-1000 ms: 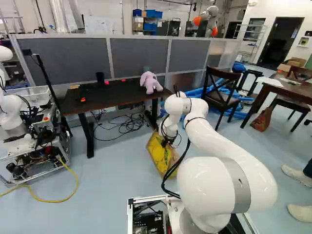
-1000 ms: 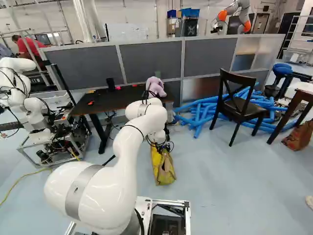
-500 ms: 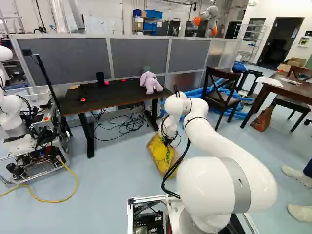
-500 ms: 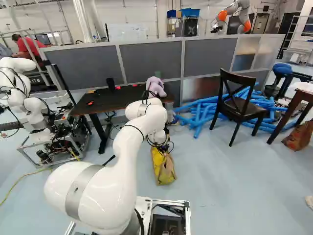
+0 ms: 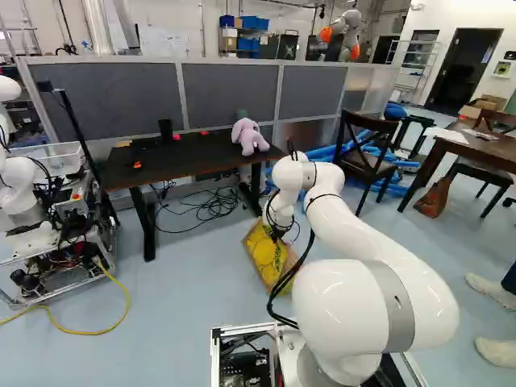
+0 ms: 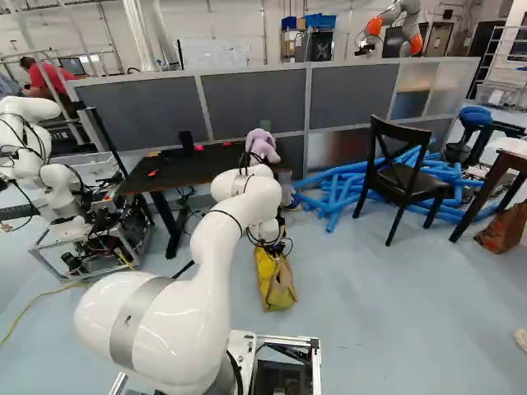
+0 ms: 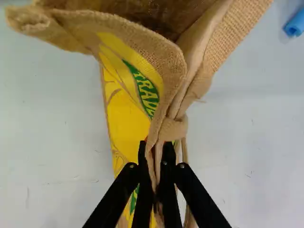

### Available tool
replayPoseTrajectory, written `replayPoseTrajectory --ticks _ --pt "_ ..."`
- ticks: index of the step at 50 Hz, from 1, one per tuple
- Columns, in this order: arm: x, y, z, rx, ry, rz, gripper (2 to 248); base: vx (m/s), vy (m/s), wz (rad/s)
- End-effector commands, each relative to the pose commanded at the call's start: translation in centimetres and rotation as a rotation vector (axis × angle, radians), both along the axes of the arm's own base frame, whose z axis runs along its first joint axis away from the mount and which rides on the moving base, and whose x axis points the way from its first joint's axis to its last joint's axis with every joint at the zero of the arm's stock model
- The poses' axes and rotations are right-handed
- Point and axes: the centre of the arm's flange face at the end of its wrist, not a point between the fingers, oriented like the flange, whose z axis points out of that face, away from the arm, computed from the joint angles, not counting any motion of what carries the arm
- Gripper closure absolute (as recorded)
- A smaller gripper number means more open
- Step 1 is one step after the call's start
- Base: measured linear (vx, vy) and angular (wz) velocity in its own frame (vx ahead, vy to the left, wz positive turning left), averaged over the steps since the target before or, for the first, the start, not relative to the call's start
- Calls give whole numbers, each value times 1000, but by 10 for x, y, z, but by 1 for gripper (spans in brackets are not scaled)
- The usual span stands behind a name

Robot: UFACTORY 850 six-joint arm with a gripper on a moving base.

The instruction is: Pick up the bag on the ground and place it on the table

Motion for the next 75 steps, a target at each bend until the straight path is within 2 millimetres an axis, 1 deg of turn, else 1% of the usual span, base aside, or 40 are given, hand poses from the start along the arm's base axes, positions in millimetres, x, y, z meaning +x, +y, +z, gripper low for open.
replayPoseTrajectory --ticks 15,57,67,75 --pt "-2 1 0 0 4 1 228 0 0 0" --pt "-26 10 2 7 56 12 228 0 0 0" --pt "-28 11 11 7 60 13 228 0 0 0" --pt "-24 12 17 6 54 14 228 0 0 0"
